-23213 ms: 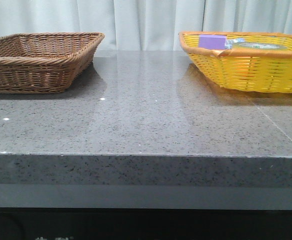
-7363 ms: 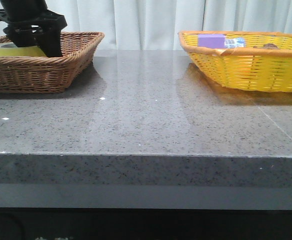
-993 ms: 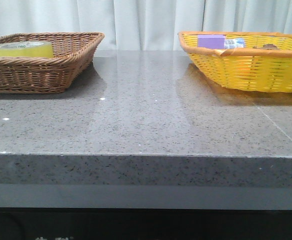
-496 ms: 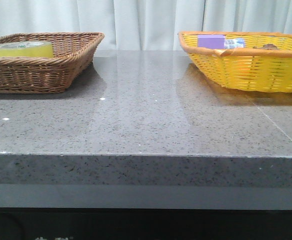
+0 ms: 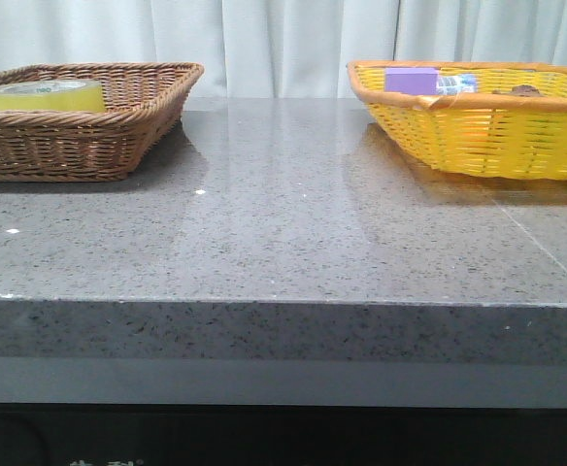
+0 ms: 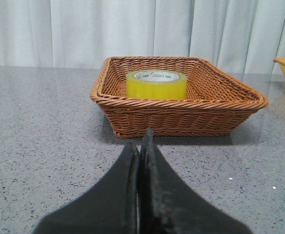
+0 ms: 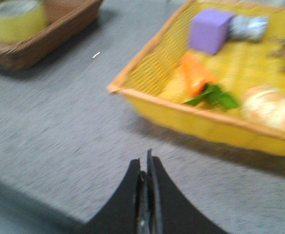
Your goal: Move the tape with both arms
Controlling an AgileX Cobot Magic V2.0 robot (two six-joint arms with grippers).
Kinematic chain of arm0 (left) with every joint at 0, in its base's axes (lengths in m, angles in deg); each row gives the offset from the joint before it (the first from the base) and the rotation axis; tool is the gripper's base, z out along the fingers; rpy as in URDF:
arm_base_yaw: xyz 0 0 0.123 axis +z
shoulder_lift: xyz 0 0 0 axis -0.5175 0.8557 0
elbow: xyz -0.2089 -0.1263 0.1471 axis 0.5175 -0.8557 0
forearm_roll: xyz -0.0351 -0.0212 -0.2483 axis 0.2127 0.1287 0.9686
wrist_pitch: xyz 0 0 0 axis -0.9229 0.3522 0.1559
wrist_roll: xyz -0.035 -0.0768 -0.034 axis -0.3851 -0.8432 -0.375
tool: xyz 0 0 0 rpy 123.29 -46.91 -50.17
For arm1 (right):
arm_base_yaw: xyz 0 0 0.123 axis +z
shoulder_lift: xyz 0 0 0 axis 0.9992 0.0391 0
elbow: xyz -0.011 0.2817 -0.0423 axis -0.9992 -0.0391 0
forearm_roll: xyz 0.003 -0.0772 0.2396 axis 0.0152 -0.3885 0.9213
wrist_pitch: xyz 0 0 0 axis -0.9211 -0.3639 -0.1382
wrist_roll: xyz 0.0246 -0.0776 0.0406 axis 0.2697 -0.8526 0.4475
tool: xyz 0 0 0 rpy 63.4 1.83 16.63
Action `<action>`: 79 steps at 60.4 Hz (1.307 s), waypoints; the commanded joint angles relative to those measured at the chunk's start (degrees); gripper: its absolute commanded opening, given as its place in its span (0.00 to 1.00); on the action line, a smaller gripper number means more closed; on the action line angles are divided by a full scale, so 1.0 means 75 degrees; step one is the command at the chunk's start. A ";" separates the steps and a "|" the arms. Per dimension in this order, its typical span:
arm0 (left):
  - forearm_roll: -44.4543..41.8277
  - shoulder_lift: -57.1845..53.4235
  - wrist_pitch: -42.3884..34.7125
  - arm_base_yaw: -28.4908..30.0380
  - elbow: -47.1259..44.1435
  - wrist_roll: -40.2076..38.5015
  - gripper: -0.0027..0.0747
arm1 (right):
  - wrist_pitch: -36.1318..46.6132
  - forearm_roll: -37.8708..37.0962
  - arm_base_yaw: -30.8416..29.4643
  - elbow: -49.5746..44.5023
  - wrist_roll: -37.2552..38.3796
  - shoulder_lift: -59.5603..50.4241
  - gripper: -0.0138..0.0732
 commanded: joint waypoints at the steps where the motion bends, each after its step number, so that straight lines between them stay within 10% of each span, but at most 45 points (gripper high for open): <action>1: 0.0009 -0.0154 -0.0646 0.0016 -0.0289 -0.0080 0.01 | 0.1979 -0.0121 -0.0521 -0.0669 -0.0033 -0.0730 0.08; 27: 0.0009 -0.0154 -0.0646 0.0016 -0.0289 -0.0080 0.01 | 0.3273 0.0736 -0.1894 -0.3431 -0.0026 -0.3220 0.08; 79: 0.0009 -0.0138 -0.0646 0.0016 -0.0289 -0.0080 0.01 | 0.3797 -0.0446 -0.1875 -0.3421 0.0572 -0.3219 0.08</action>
